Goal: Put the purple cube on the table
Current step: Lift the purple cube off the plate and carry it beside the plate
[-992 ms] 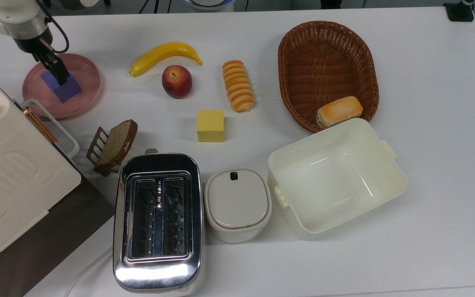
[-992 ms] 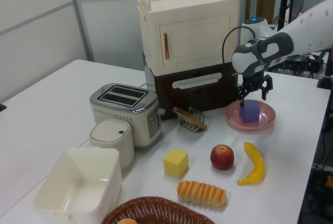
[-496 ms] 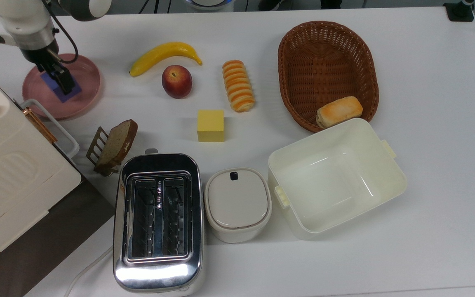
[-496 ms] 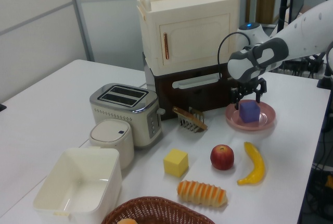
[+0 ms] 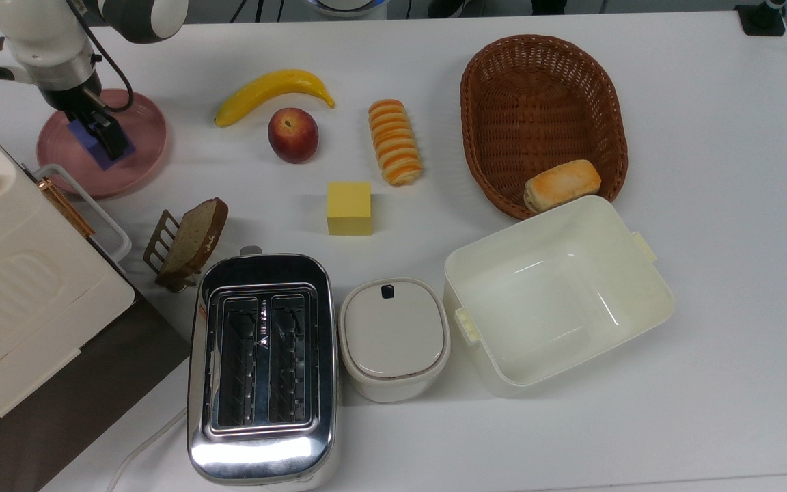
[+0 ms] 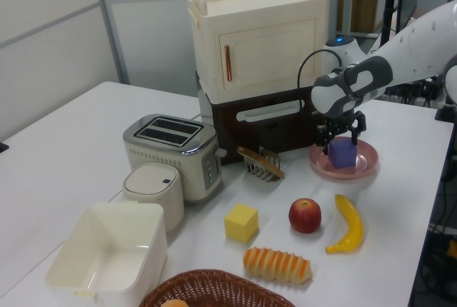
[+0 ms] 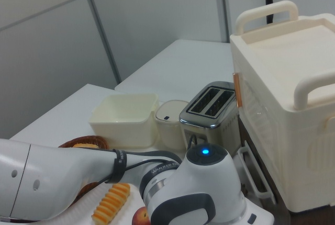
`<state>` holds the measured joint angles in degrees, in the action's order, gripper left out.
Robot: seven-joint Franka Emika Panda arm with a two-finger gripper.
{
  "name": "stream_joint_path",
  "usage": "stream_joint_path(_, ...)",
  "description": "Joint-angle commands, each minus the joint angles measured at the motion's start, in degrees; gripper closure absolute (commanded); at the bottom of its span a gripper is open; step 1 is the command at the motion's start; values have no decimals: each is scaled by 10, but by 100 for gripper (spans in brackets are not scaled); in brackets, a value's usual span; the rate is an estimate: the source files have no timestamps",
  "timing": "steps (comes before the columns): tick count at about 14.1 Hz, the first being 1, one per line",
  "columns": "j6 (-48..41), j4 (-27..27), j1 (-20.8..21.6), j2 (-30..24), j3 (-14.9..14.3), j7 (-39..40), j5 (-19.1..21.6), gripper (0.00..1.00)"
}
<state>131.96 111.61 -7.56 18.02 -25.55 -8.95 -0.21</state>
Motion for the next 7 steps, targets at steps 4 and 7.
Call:
stream_joint_path(4,16,16,-7,-7,1,12,-11,38)
stream_joint_path(7,16,16,-7,-7,1,12,-26,68)
